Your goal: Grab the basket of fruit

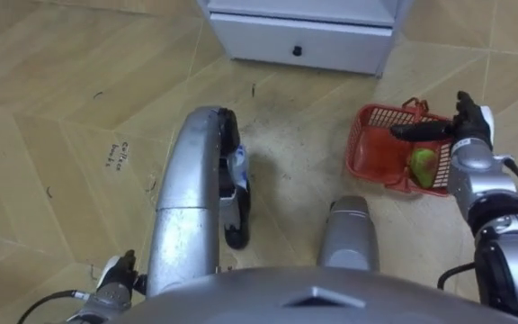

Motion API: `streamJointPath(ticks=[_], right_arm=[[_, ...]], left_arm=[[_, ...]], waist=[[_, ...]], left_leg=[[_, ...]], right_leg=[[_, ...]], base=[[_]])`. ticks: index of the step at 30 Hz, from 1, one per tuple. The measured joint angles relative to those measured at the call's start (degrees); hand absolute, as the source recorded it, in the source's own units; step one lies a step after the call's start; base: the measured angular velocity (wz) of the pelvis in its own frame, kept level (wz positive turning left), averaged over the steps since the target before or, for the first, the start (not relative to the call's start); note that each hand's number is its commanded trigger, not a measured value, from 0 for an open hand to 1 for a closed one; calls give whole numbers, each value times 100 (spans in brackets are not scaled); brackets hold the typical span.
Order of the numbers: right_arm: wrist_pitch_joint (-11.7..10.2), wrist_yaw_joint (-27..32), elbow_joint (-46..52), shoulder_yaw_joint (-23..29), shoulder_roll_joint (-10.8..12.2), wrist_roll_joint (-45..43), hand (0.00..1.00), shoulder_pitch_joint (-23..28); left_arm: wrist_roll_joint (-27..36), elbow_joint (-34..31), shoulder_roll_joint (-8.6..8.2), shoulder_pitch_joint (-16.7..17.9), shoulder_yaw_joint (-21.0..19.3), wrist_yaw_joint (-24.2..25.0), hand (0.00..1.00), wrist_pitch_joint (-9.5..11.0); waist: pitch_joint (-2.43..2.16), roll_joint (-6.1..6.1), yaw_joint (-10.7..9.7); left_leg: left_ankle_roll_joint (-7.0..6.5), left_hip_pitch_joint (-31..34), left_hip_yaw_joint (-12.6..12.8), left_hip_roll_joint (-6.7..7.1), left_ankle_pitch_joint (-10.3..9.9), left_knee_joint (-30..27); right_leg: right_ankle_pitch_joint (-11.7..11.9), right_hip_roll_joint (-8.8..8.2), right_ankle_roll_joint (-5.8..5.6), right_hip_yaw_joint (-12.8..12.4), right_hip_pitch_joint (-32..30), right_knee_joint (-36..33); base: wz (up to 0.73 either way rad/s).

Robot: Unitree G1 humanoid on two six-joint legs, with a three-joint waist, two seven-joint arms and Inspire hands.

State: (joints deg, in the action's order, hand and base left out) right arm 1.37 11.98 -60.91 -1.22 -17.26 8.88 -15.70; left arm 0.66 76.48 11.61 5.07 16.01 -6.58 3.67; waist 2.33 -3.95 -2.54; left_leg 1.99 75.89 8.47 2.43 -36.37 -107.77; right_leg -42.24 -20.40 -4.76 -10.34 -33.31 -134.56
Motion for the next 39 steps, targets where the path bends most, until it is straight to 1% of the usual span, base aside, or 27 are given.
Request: streamJointPath(ticks=[4, 7, 9, 12, 17, 19, 21, 25, 28, 33, 39], right_arm=[[-1, -19, -66, 1, -16, 4, 0, -6], [-3, -34, -213, -2, -20, 28, 0, -25], [-2, -67, -352, -5, -20, 87, 0, -25], [-2, -109, -444, -50, -23, 272, 0, -25], [0, -289, -568, -160, -27, 475, 0, -24], [1, -337, -591, -178, -40, 537, 0, -24], [0, -429, -601, -180, -45, 688, 0, -24], [0, -588, -655, -188, -87, 720, 0, -25], [0, -659, -667, -186, -148, 721, 0, -28], [3, -789, -841, -186, -224, 761, 0, -132], [2, -939, -840, -199, -230, 894, 0, -150]], left_arm=[[5, -1, 0, -38, 0, 43, 0, 2], [188, 1, 0, -46, 3, 78, 0, 2], [220, 4, 0, -41, 5, 82, 0, -1], [225, 4, 1, -35, 38, 102, 0, -19], [249, 3, 0, -35, 130, 115, 0, -86], [254, 3, 1, -36, 222, 118, 0, -87], [254, 3, 2, -32, 231, 147, 0, -86], [259, 3, 2, -13, 252, 232, 0, -86], [397, 3, 3, -10, 332, 254, 0, -85], [452, 1, 3, -12, 334, 343, 0, -83], [641, 1, 3, -14, 324, 392, 0, -83]], waist=[[-1, -9, 4], [-3, -7, 21], [12, -33, 84], [14, -33, 141], [3, -5, 141], [0, 9, 141], [-3, 18, 137], [-7, 27, 135], [-7, 50, 137], [-13, 125, 142], [-13, 129, 166]], left_leg=[[42, 122, -23, 12, 21, 3], [43, 155, -23, 18, 22, 2], [44, 163, -22, 19, 22, 2], [46, 178, -22, 21, 23, -3], [46, 210, -4, 29, 23, 2], [46, 211, 11, 33, 23, 4], [46, 211, 14, 33, 24, 4], [45, 210, 14, 34, 24, 5], [44, 210, 20, 36, 25, 5], [44, 210, 38, 36, 24, 15], [76, 255, 54, 26, 41, 51]], right_leg=[[-8, 26, -16, -39, -112, -43], [-8, 19, -17, -36, -163, -48], [-8, 20, -16, -36, -166, -49], [-8, 16, -16, -27, -170, -53], [-8, -15, -16, 17, -196, -59], [-8, -34, -16, 15, -201, -59], [-8, -35, -17, 15, -201, -59], [-8, -40, -17, 22, -197, -58], [-9, -47, -17, 26, -195, -58], [-9, -60, -18, 12, -212, -58], [-10, -53, -20, -30, -284, -70]], base=[[-1], [1], [0], [0], [2], [0], [0], [0], [0], [0], [0]])
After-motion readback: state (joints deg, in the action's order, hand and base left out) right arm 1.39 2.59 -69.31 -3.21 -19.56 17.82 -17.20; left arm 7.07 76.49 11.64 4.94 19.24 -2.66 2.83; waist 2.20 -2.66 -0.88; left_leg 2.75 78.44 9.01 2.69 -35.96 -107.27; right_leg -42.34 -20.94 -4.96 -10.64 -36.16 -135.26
